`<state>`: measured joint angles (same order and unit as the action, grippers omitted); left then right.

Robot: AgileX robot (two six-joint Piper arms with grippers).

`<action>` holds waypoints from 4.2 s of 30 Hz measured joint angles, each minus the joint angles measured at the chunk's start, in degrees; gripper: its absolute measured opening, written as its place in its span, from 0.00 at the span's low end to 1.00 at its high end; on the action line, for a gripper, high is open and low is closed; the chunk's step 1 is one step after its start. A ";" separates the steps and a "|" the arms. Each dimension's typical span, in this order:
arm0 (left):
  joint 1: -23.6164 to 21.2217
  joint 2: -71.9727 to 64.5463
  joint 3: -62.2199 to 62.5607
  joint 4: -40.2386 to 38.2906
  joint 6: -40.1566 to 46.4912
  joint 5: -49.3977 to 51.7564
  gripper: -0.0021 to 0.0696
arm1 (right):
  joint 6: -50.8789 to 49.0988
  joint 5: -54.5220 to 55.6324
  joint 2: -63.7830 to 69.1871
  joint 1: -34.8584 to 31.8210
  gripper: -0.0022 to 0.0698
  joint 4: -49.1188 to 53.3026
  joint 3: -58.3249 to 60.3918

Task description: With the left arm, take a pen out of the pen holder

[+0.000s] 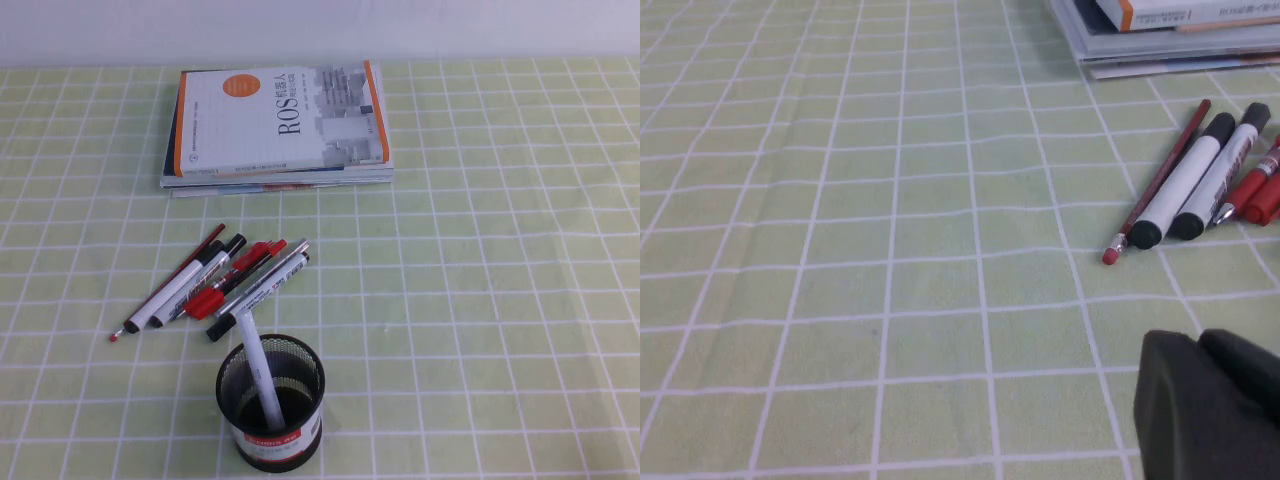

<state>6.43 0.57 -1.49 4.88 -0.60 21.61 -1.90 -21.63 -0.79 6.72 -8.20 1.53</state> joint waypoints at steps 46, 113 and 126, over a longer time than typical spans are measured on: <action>0.00 -15.72 17.07 -31.28 -3.19 3.87 0.03 | 0.00 0.00 0.00 0.00 0.01 0.00 0.00; 23.18 -80.44 40.79 -65.30 38.44 -6.27 0.71 | 0.00 0.00 0.00 0.00 0.01 0.00 0.00; 23.18 -82.05 41.98 -65.54 42.27 -6.19 0.37 | 0.00 0.00 0.00 0.00 0.01 0.00 0.00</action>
<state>29.62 -81.49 40.49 -60.66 41.67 15.42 -1.90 -21.63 -0.79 6.72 -8.20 1.53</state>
